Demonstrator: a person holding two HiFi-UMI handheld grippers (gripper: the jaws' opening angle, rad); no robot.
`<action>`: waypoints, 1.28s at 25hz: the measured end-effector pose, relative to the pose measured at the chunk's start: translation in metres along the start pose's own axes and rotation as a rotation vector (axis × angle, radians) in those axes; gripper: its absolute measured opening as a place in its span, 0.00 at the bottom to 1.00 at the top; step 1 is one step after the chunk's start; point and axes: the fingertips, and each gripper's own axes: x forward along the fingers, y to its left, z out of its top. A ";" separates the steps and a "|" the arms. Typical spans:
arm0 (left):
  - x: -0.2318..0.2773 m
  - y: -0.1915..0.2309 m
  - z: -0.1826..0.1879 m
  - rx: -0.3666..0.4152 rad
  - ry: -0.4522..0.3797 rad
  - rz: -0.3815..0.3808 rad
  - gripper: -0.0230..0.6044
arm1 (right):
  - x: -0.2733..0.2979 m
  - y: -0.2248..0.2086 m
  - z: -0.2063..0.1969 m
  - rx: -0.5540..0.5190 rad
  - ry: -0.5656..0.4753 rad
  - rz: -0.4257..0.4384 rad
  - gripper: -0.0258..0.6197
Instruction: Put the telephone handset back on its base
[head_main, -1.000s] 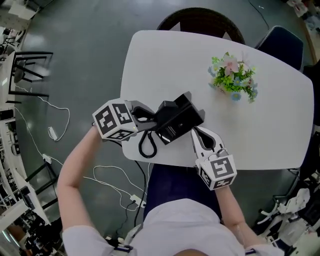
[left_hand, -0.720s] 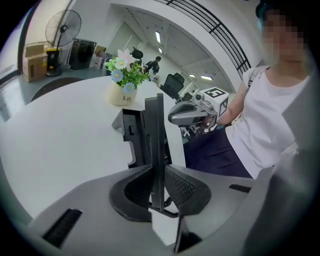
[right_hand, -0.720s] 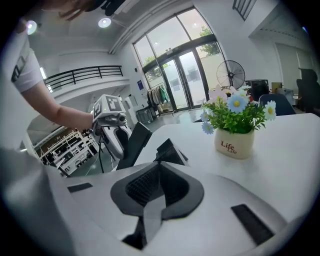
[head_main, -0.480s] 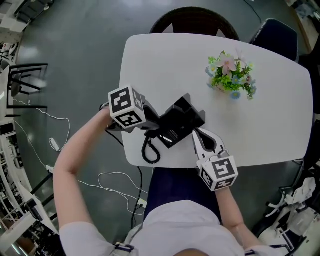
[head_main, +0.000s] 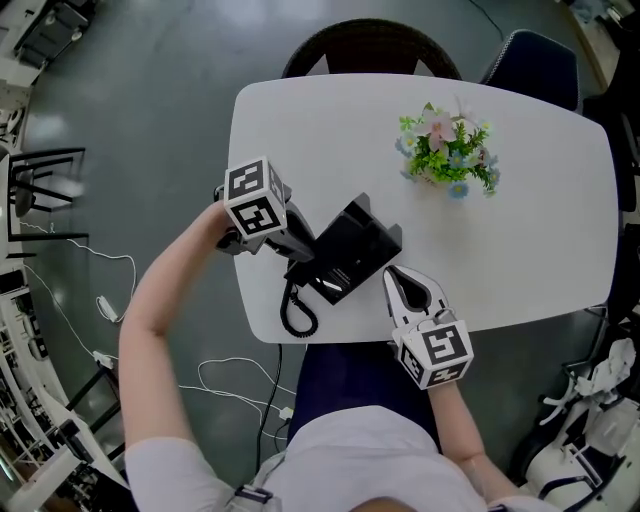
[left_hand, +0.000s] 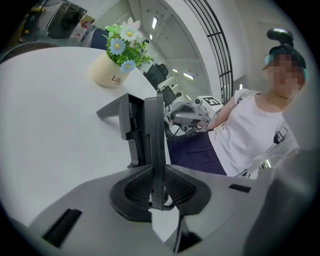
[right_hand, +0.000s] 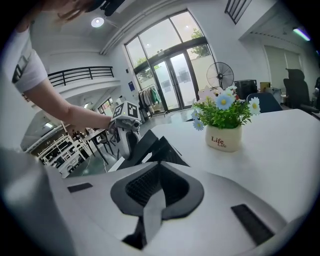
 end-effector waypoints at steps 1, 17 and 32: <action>0.000 0.001 0.000 0.001 0.002 -0.018 0.16 | 0.000 -0.002 -0.001 0.005 0.001 -0.005 0.10; 0.010 0.021 0.012 0.002 0.083 -0.194 0.17 | 0.002 -0.008 -0.008 0.035 0.019 -0.048 0.10; 0.009 0.025 0.011 0.020 -0.005 -0.163 0.17 | 0.001 -0.008 -0.007 0.020 0.007 -0.045 0.10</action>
